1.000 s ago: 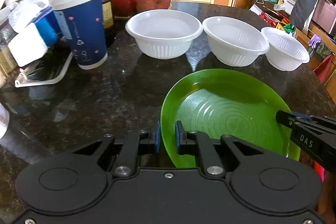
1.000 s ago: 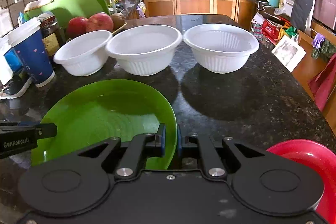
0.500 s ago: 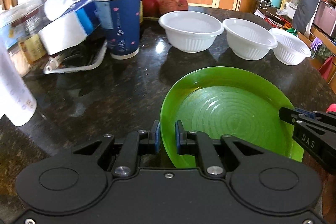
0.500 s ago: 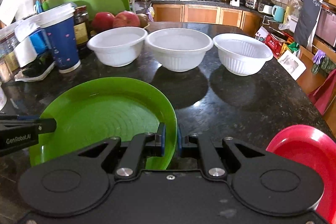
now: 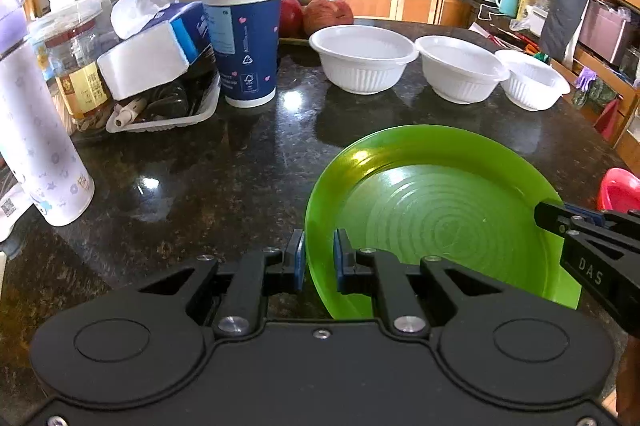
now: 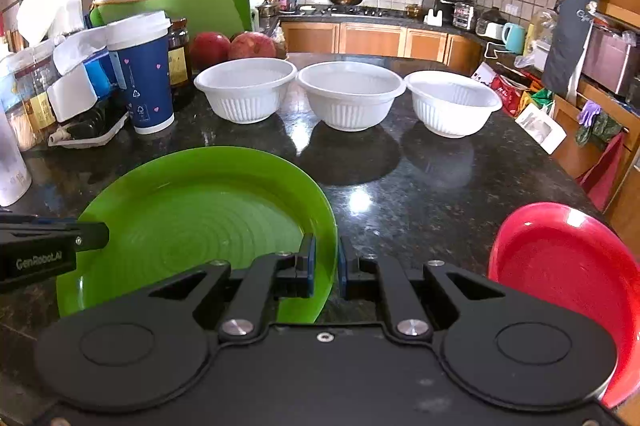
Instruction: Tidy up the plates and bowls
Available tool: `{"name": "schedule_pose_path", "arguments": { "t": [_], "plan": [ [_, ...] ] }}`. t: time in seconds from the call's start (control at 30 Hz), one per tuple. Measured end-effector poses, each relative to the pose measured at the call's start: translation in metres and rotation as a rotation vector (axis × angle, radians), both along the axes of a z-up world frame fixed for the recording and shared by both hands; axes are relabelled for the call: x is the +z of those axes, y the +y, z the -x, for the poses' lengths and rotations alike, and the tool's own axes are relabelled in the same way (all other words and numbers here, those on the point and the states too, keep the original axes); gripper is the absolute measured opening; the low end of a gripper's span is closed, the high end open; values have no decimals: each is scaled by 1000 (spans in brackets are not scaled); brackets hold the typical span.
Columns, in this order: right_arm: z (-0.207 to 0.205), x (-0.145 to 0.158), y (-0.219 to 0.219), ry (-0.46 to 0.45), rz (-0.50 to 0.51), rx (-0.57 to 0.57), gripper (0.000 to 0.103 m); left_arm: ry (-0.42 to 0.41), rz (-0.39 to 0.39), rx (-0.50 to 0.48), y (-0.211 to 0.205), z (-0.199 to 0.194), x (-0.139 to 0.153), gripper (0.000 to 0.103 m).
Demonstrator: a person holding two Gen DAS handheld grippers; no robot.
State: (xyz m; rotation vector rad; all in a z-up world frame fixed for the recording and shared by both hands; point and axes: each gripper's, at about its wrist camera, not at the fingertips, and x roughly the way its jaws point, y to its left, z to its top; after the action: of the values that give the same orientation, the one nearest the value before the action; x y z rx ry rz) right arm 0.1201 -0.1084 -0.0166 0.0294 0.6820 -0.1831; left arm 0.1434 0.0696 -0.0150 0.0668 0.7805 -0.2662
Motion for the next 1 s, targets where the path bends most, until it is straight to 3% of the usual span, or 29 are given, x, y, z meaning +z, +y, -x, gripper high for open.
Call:
{"name": "schedule_pose_path", "arguments": {
  "t": [0.33, 0.6, 1.0],
  "plan": [
    [34, 15, -36, -74, 6, -48, 13, -72, -5, -45, -44, 22, 18, 19],
    [68, 28, -103, -101, 24, -95, 13, -93, 10, -89, -107, 38, 26, 19],
    [111, 21, -199, -93, 40, -158, 13, -91, 0, -143, -190, 55, 16, 19]
  ]
}}
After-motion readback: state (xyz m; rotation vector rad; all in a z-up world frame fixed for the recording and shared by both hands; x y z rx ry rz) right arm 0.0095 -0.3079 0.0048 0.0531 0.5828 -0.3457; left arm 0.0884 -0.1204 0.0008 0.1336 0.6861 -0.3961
